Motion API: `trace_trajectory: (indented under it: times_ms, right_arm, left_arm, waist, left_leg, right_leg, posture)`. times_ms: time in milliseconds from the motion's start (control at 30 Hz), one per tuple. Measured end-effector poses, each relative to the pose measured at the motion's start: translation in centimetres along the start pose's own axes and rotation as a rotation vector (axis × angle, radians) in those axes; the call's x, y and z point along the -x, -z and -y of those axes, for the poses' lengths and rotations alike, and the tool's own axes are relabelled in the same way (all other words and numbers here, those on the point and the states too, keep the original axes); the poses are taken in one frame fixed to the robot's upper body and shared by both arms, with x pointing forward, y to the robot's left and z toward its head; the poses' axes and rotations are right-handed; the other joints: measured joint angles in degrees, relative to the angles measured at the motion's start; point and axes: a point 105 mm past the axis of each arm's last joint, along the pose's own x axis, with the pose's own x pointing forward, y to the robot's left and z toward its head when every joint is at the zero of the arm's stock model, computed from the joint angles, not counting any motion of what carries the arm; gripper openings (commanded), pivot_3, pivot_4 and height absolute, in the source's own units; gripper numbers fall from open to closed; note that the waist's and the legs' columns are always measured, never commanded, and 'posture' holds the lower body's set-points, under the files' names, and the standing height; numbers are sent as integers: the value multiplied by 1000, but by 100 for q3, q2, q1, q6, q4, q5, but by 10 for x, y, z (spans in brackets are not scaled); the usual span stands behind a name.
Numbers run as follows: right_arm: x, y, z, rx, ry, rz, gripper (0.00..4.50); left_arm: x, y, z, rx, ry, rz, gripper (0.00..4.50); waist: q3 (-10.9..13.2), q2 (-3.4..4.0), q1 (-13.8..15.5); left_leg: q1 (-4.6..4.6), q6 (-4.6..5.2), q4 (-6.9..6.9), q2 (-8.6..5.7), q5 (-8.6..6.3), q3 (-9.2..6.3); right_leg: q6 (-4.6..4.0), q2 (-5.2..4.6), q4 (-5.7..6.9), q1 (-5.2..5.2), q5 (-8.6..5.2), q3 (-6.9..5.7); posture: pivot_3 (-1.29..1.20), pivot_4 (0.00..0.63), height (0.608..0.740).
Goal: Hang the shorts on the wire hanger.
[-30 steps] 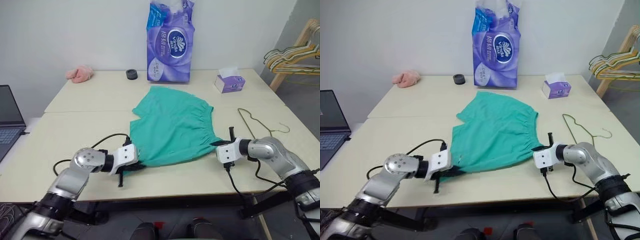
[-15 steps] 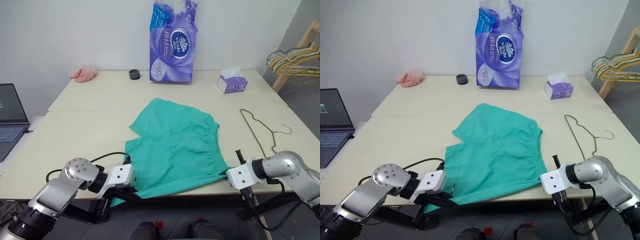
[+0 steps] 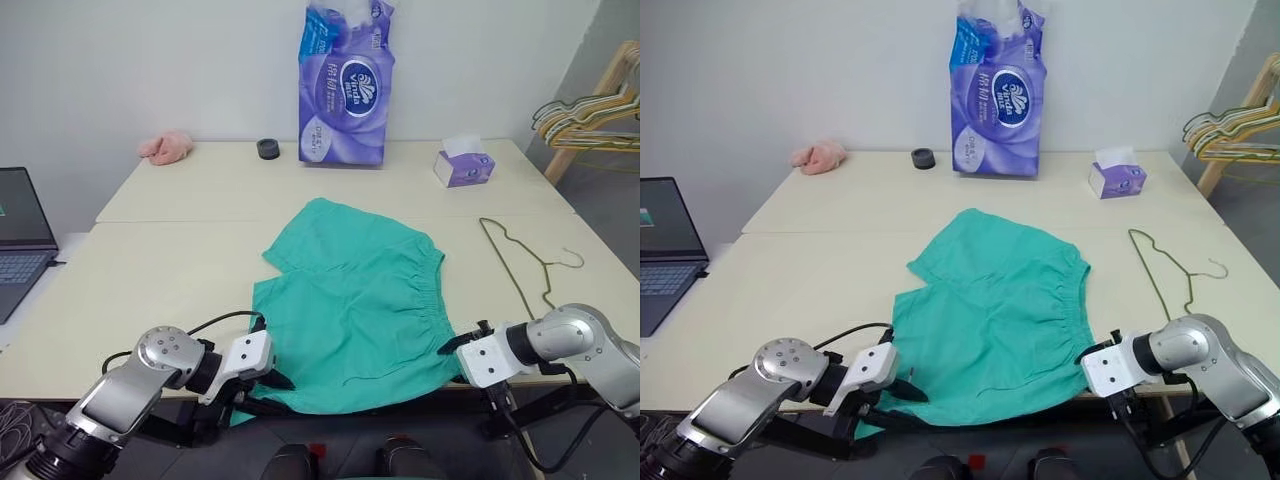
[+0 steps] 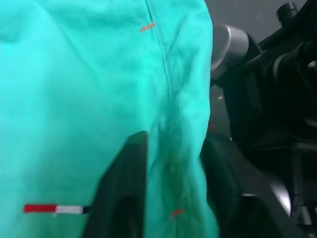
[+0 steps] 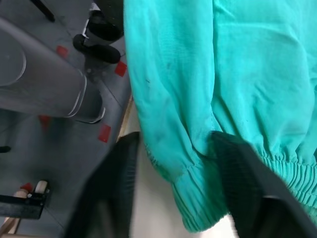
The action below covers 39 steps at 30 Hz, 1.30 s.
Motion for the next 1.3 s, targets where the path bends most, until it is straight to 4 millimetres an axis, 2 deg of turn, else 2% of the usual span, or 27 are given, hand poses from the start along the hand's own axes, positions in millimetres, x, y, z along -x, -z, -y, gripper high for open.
trace_trajectory:
  times_ms: [100, 167, 233, 333, 433, 600, 667, 800, 1033, 1133, 1300]
  right_arm:
    - [25, -2, 12, -76, 80, 16, 4500]
    - [40, -1, 19, -185, 168, 55, 4500]
    - [55, 3, 28, -289, 268, 86, 4500]
    - [81, 11, 50, -494, 516, 191, 4500]
    - [99, 34, 64, -716, 779, 247, 4500]
    - [87, 78, 52, -1018, 980, 167, 4500]
    - [87, 106, 47, -1167, 1106, 77, 4500]
    - [94, 148, 29, -1367, 1208, -109, 4500]
    - [85, 176, 15, -1543, 1149, -150, 4500]
    - [78, 181, 14, -1563, 1098, -144, 4500]
    - [78, 183, 15, -1537, 1046, -160, 4500]
  left_arm:
    - [1, -8, 2, 22, 3, 42, 3860]
    - [3, -16, -2, 28, -25, 84, 4450]
    - [4, -24, -5, 21, -47, 116, 4450]
    - [1, -42, -9, -3, -65, 177, 4450]
    - [-4, -67, -20, -63, -124, 248, 4450]
    - [-4, -106, -59, -182, -332, 322, 4450]
    - [-4, -122, -72, -217, -383, 335, 4450]
    - [-9, -136, -73, -246, -361, 338, 4450]
    - [-13, -139, -68, -257, -297, 316, 4450]
    - [-12, -143, -68, -275, -286, 315, 4450]
    - [-11, -144, -68, -281, -283, 314, 4450]
  waist:
    - [6, -1, 0]
    - [8, -2, 8]
    - [9, -3, 6]
    - [10, -7, 2]
    - [11, -9, 17]
    - [10, -7, 7]
    - [10, -6, -17]
    - [8, 1, -87]
    - [9, 2, -184]
    - [9, 3, -184]
    - [10, 1, -186]
  left_leg:
    - [1, 0, 0, 1, 0, -3]
    - [0, 0, 0, 1, 0, -7]
    - [0, 0, 1, 1, 0, -6]
    - [0, 0, 1, 1, 0, -7]
    - [0, 0, 2, -1, 0, -10]
    - [-2, -1, 4, -10, 1, -5]
    - [-2, -1, 4, -12, 1, 2]
    - [-2, 0, -6, -13, 0, 25]
    - [-1, 1, -6, -10, 0, 33]
    - [0, 2, -6, -12, 0, 36]
    - [0, 2, -4, -12, -1, 37]
  right_leg:
    - [1, -1, 0, 1, 0, -3]
    - [1, -1, -1, 4, 0, -7]
    - [1, -1, -1, 4, 0, -6]
    - [1, -1, 0, 6, 1, -6]
    - [2, -1, 0, 8, 2, -7]
    - [8, 0, 0, 8, 6, 6]
    - [-5, 2, 0, 6, 15, 14]
    - [-13, 7, 1, -4, 21, 34]
    - [-10, 31, 0, -3, 19, 39]
    - [-1, 34, -1, -2, 14, 42]
    - [25, 33, -2, 0, 1, 45]
  posture:
    - [-47, 61, 740]
    - [-46, 62, 740]
    - [-51, 64, 740]
    - [-56, 66, 740]
    - [-69, 66, 740]
    - [-81, 67, 740]
    - [-83, 68, 740]
    - [-86, 70, 740]
    - [-86, 72, 740]
    - [-86, 72, 740]
    - [-82, 76, 740]
